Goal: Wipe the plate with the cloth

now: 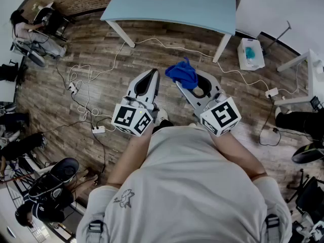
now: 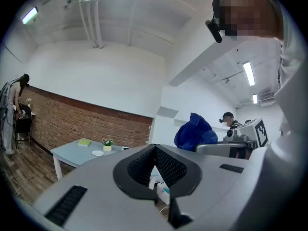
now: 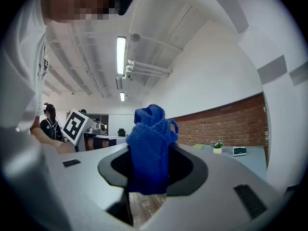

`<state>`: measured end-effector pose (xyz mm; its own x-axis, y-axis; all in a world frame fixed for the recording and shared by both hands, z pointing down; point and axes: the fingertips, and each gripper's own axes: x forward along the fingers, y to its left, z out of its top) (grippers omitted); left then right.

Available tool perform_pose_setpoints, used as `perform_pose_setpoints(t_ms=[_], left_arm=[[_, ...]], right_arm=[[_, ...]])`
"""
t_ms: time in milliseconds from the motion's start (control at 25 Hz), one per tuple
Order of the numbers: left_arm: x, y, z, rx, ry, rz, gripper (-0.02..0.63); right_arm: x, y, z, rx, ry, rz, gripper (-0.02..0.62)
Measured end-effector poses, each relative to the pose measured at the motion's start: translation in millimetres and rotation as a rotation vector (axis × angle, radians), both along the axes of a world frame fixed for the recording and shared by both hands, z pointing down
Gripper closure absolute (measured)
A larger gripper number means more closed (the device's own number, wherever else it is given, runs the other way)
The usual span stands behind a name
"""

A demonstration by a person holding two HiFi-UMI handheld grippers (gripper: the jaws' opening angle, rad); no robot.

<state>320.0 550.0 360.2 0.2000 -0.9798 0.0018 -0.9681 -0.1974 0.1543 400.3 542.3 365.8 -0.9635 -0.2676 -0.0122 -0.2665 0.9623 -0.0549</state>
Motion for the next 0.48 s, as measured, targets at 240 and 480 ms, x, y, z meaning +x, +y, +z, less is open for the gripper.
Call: perform_pose_setpoints(t_ms=[240,480], left_arm=[[-8,0,2,-0.001,0.0,0.006,0.598],[-33,-7,6,-0.005,0.013,0.008,0.598]], right_arm=[[-8,-4,3,-0.007,-0.002,0.012,0.443],[-30,-14,7,-0.038,-0.004,0.025,0.442]])
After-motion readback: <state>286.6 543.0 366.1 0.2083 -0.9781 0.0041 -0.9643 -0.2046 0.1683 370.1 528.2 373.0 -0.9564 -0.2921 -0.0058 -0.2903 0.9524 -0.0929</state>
